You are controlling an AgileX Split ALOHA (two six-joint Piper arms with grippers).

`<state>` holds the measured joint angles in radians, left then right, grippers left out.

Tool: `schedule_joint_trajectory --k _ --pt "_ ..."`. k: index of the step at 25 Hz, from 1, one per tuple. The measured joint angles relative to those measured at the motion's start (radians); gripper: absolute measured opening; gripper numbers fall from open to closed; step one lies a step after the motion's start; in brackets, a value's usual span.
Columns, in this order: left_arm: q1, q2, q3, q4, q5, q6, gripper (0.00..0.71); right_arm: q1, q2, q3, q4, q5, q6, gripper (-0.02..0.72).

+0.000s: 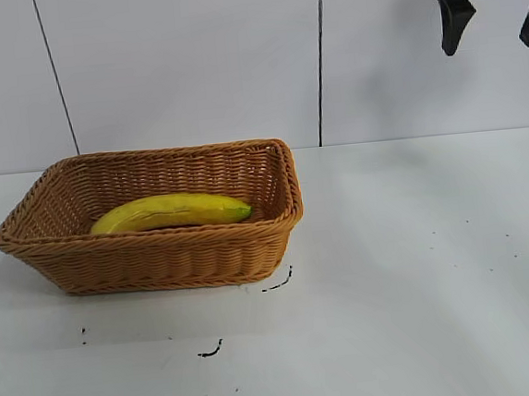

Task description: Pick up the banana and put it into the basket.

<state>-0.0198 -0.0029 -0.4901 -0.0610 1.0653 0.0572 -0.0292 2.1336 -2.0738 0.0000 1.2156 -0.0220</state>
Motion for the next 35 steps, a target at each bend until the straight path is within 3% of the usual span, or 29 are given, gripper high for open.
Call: schedule_joint_trajectory --k 13,20,30,35 --pt "0.0 0.0 0.0 0.0 0.0 0.0 0.695 0.0 -0.734 0.842 0.017 -0.001 -0.035 0.689" --pt "0.0 0.0 0.0 0.0 0.0 0.0 0.695 0.0 -1.157 1.199 0.017 -0.023 -0.08 0.689" --pt "0.0 0.0 0.0 0.0 0.0 0.0 0.695 0.0 -1.709 1.52 0.017 -0.151 -0.096 0.689" --pt "0.0 0.0 0.0 0.0 0.0 0.0 0.695 0.0 -1.85 1.572 0.017 -0.185 -0.054 0.689"
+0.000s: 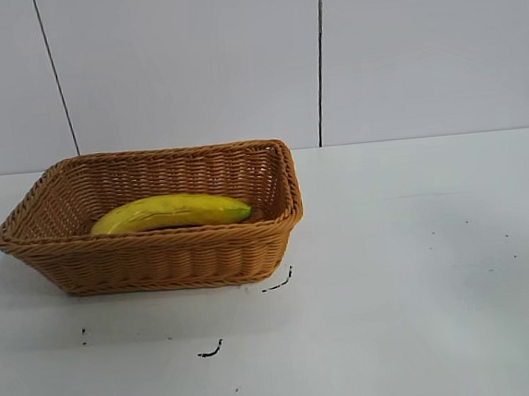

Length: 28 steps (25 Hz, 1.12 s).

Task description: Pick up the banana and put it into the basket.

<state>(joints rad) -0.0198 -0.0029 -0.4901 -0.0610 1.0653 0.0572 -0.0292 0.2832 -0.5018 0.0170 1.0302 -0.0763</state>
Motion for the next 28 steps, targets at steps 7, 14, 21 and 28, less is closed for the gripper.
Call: schedule_joint_trajectory --k 7,14,21,28 --pt "0.0 0.0 0.0 0.0 0.0 0.0 0.695 0.0 -0.014 0.0 0.0 -0.012 0.007 0.689" --pt "0.0 0.0 0.0 0.0 0.0 0.0 0.695 0.089 -0.014 0.0 0.0 -0.013 0.01 0.689" --pt "0.0 0.0 0.0 0.0 0.0 0.0 0.695 0.098 -0.014 0.0 0.0 -0.013 0.011 0.689" --pt "0.0 0.0 0.0 0.0 0.0 0.0 0.695 0.098 -0.014 0.0 0.0 -0.013 0.011 0.689"
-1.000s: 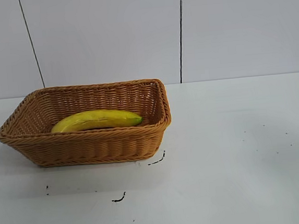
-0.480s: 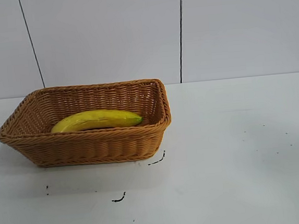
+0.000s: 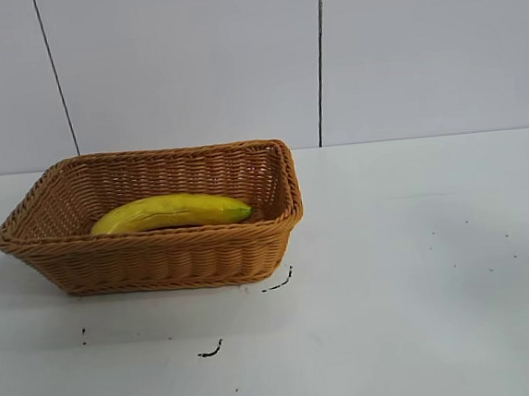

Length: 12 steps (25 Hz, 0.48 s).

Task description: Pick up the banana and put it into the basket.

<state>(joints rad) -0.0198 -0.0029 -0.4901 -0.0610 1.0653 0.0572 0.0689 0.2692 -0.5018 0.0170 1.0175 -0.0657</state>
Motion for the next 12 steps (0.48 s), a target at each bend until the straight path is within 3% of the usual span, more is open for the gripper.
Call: schedule_joint_trajectory --k 12 --pt "0.0 0.0 0.0 0.0 0.0 0.0 0.695 -0.044 -0.099 0.0 0.0 0.0 0.001 0.689"
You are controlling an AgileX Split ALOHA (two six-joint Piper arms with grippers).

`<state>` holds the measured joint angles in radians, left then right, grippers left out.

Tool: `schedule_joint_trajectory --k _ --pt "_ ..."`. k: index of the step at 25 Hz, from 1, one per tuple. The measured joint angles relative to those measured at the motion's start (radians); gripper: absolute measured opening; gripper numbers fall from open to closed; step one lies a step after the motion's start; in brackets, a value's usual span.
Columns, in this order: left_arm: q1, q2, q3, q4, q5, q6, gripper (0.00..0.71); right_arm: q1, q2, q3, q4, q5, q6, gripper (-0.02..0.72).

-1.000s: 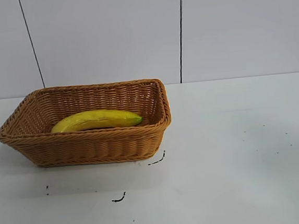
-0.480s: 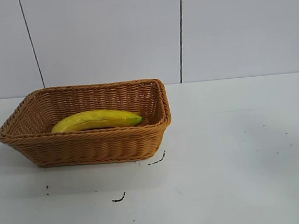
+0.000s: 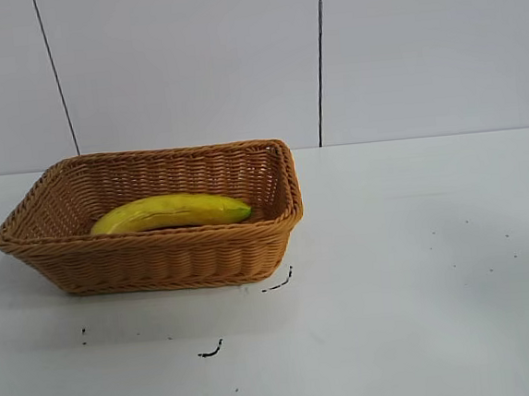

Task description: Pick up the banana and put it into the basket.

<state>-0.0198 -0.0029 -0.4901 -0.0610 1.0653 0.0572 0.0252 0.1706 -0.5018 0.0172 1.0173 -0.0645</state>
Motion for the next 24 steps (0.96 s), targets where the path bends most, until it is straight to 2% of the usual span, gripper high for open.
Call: schedule_joint_trajectory --k 7,24 --pt "0.0 0.0 0.0 0.0 0.0 0.0 0.695 0.0 -0.171 0.0 0.004 0.001 0.001 0.692" --pt "0.0 0.0 0.0 0.0 0.0 0.0 0.695 0.0 -0.176 0.0 0.006 0.002 0.001 0.696"
